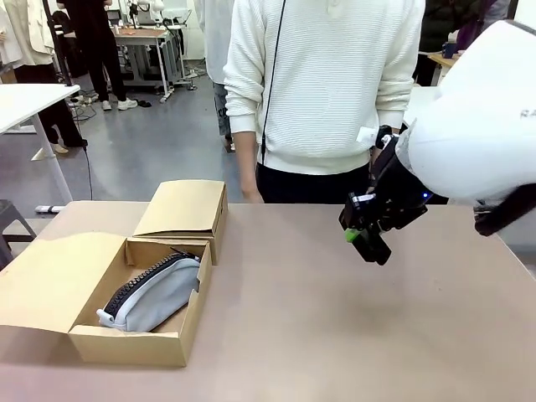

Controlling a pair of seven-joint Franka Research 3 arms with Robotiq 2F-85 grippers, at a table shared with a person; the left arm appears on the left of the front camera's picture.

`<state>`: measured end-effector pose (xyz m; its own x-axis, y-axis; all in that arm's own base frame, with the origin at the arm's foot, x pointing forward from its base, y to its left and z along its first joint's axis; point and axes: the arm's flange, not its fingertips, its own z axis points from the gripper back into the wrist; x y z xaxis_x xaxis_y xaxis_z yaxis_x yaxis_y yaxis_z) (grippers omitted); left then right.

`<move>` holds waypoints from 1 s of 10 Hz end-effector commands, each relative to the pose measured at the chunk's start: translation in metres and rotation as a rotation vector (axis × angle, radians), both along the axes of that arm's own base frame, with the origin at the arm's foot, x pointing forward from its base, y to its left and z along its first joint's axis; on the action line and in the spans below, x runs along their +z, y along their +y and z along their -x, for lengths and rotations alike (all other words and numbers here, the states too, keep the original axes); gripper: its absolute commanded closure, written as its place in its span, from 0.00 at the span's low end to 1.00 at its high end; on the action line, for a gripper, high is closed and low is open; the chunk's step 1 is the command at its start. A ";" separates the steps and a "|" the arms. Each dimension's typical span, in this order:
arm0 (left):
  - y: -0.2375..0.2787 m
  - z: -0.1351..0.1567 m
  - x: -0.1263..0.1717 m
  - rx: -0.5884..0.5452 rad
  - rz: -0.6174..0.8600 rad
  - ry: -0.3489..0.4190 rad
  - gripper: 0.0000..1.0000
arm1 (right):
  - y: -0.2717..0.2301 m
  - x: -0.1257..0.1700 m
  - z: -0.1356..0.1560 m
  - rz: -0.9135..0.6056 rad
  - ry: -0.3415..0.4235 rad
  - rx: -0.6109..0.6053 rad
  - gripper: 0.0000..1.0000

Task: Place items inside the box.
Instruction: Pick up a Pencil pouch or Stapler and place it inside the Mailer Box closest to the robot.

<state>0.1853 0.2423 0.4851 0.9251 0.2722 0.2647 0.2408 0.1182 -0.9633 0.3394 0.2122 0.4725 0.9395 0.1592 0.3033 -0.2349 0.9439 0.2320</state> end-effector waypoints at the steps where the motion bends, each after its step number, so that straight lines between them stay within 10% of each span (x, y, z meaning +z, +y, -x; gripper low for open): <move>1: -0.001 0.000 0.003 0.000 0.011 -0.023 0.00 | -0.007 -0.001 -0.014 -0.002 0.009 -0.022 1.00; 2: -0.001 0.000 0.003 0.000 0.011 -0.023 0.00 | -0.007 -0.001 -0.014 -0.002 0.009 -0.022 1.00; 3: -0.001 0.000 0.003 0.000 0.011 -0.023 0.00 | 0.000 -0.001 0.001 0.001 0.001 0.002 0.58; 8: -0.001 0.000 0.003 0.000 0.011 -0.023 0.00 | 0.191 0.019 0.055 -0.140 0.147 -0.148 0.58; 10: -0.001 0.000 0.003 0.000 0.011 -0.023 0.00 | 0.277 0.004 0.083 -0.109 0.090 -0.130 0.58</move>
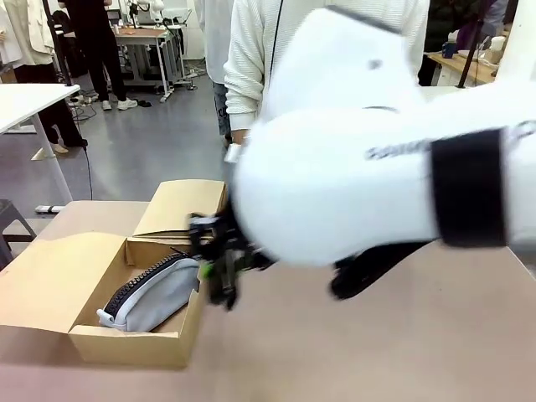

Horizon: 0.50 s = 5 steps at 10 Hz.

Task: Place items inside the box.
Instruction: Pick up a Pencil pouch or Stapler and place it inside the Mailer Box closest to the robot.

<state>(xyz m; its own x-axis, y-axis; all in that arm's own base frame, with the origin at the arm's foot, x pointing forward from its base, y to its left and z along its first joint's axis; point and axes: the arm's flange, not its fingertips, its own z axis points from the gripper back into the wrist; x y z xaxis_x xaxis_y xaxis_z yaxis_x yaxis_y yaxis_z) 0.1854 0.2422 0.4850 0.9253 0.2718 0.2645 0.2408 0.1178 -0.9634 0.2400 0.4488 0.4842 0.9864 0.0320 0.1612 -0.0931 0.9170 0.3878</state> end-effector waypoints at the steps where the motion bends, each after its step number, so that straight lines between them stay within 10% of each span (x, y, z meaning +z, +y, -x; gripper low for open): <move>1: -0.001 0.001 0.003 0.000 0.011 -0.023 0.00 | 0.079 -0.017 -0.009 0.029 -0.083 -0.004 0.58; 5: -0.001 0.001 0.003 0.000 0.011 -0.023 0.00 | 0.067 -0.023 0.018 0.001 -0.042 0.040 0.58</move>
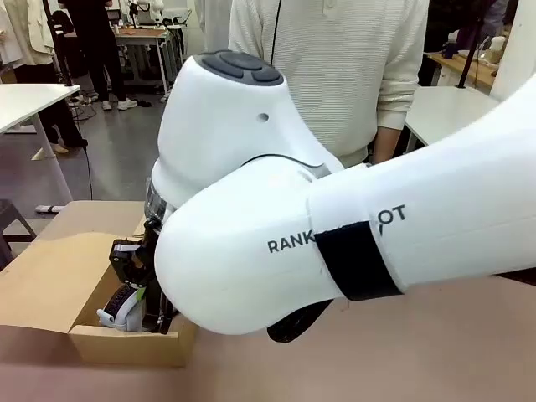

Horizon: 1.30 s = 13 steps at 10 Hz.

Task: Place items inside the box.
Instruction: Pick up a Pencil pouch or Stapler and place it inside the Mailer Box closest to the robot.

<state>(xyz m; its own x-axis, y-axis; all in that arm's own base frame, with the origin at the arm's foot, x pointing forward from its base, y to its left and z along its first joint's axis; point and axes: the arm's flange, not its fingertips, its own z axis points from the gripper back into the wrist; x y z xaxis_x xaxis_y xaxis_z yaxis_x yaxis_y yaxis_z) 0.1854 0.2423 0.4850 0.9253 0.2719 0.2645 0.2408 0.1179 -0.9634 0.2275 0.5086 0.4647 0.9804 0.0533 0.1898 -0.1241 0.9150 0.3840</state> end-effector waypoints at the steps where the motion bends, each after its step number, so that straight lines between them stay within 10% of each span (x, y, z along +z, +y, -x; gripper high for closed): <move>1: -0.001 0.001 0.003 0.000 0.011 -0.023 0.00 | -0.002 -0.006 0.004 0.100 0.032 -0.093 0.58; 6: -0.001 0.001 0.003 0.000 0.011 -0.023 0.00 | 0.052 -0.039 -0.028 0.023 0.010 -0.355 0.58; 13: -0.001 0.001 0.003 0.000 0.011 -0.023 0.00 | 0.066 -0.081 -0.064 0.084 0.007 -0.281 0.58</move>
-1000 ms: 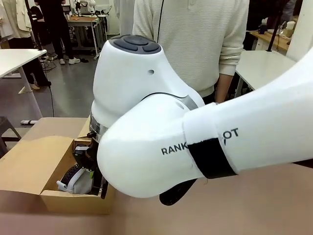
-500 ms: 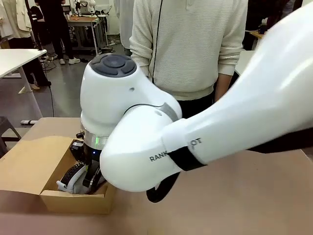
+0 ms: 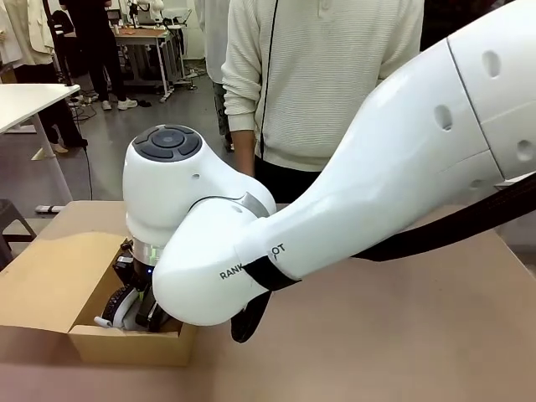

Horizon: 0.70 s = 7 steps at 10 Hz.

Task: Place items inside the box.
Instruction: Pick up a Pencil pouch or Stapler and place it inside the Mailer Box closest to the robot.

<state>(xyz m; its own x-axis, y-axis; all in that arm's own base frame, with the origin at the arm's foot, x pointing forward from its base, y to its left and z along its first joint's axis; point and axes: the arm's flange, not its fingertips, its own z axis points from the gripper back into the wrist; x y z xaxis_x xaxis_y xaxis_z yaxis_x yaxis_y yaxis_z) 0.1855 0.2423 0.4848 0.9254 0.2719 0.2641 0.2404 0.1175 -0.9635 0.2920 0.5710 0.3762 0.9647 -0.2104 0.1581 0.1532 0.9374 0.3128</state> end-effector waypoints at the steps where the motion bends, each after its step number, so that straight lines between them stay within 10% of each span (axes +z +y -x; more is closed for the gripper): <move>1: -0.001 0.001 0.003 0.000 0.010 -0.024 0.00 | 0.002 0.006 0.001 0.021 -0.027 0.005 0.58; 2: -0.001 0.001 0.003 0.000 0.010 -0.024 0.00 | 0.002 0.006 0.000 0.021 -0.023 0.007 0.58; 4: -0.001 0.001 0.003 0.000 0.010 -0.024 0.00 | -0.001 0.006 0.000 0.016 -0.007 0.011 0.00; 7: -0.001 0.001 0.003 0.000 0.010 -0.024 0.00 | -0.002 0.006 0.000 0.027 -0.012 0.004 0.00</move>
